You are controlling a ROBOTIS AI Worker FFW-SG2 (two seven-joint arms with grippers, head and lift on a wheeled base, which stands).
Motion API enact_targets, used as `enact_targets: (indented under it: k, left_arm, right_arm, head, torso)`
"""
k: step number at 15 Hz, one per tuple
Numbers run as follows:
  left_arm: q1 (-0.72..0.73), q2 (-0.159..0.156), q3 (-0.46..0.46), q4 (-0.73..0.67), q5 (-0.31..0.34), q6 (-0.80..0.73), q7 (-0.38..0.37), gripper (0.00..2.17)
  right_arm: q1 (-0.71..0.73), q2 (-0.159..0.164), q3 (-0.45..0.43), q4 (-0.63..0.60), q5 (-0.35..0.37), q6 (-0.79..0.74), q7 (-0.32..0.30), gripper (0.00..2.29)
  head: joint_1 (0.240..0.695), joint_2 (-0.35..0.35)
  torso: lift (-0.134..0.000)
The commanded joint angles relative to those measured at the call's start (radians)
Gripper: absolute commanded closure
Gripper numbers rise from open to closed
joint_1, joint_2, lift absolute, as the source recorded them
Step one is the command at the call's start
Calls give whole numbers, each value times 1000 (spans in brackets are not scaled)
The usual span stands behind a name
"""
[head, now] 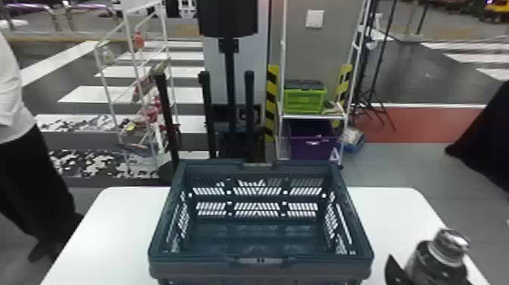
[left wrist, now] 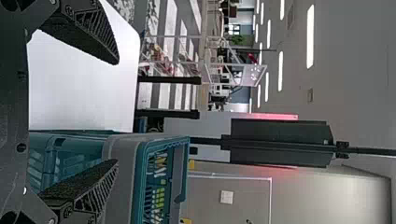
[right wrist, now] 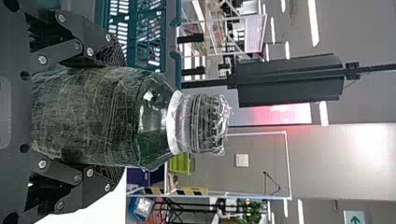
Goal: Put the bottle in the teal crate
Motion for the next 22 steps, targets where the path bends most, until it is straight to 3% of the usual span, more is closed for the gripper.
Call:
enact_targets:
  k: [1, 5, 10, 15, 22]
  left_arm:
    - [6, 0, 10, -6, 0, 0, 2, 137]
    - [12, -2, 17, -4, 0, 0, 3, 137]
    - [11, -3, 24, 10, 8, -3, 3, 137]
    - [11, -18, 37, 24, 14, -15, -8, 137]
    - [9, -20, 45, 34, 26, -31, -11, 137]
  right_arm:
    - [-78, 0, 53, -48, 39, 138, 0, 1905]
    - [-250, -35, 146, -71, 77, 414, -32, 1905]
    - [-542, -89, 310, 24, 85, 721, -115, 1905]
    - [-786, -80, 436, 202, 58, 893, -146, 1905]
    - [-1009, -8, 516, 509, 43, 966, -158, 1905]
  head:
    - [499, 0]
    - [499, 0]
    - [499, 0]
    - [499, 0]
    - [499, 0]
  torso:
    - [0]
    - [0]
    - [0]
    - [0]
    - [0]
